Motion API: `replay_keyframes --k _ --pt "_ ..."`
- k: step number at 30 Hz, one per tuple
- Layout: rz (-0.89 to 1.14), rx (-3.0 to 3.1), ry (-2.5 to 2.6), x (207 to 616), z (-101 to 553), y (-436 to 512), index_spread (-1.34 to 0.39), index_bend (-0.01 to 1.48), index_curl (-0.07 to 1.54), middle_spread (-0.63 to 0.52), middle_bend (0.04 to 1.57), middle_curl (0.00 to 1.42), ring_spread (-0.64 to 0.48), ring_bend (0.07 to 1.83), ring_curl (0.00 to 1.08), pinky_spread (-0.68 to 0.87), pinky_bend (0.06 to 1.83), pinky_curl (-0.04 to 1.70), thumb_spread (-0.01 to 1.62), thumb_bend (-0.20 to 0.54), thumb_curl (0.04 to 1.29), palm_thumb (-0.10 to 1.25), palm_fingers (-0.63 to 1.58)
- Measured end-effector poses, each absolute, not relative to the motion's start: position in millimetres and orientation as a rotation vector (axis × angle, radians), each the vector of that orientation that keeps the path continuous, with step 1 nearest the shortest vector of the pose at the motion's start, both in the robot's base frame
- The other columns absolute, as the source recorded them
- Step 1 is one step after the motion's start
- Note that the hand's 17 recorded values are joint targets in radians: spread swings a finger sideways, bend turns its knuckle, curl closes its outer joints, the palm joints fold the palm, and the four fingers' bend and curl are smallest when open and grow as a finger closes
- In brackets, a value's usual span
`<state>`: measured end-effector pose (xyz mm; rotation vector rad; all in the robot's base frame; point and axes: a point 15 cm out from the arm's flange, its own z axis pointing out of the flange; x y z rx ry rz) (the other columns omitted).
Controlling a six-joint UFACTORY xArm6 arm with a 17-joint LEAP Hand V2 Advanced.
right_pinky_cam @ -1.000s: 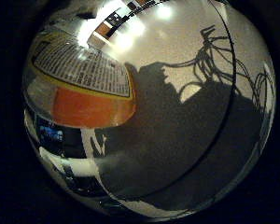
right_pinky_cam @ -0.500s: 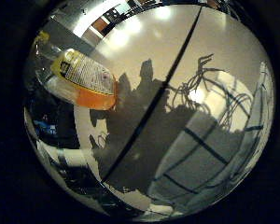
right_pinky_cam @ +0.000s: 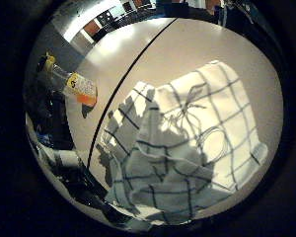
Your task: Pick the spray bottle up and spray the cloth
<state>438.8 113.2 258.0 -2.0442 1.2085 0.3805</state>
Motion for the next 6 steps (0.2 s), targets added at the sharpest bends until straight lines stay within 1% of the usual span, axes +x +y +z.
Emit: replay_keyframes --k 3,6 --pt "0.315 -2.029 1.252 430.8 275.0 81.3 -0.31 0.16 0.30 0.03 0.22 0.35 0.09 0.47 0.24 0.39 0.44 0.29 1.00 -0.026 0.42 0.74 0.21" --pt "0.307 -2.035 1.276 411.6 281.8 62.8 -0.30 0.16 0.29 0.03 0.22 0.35 0.10 0.47 0.24 0.40 0.44 0.29 1.00 -0.025 0.42 0.74 0.22"
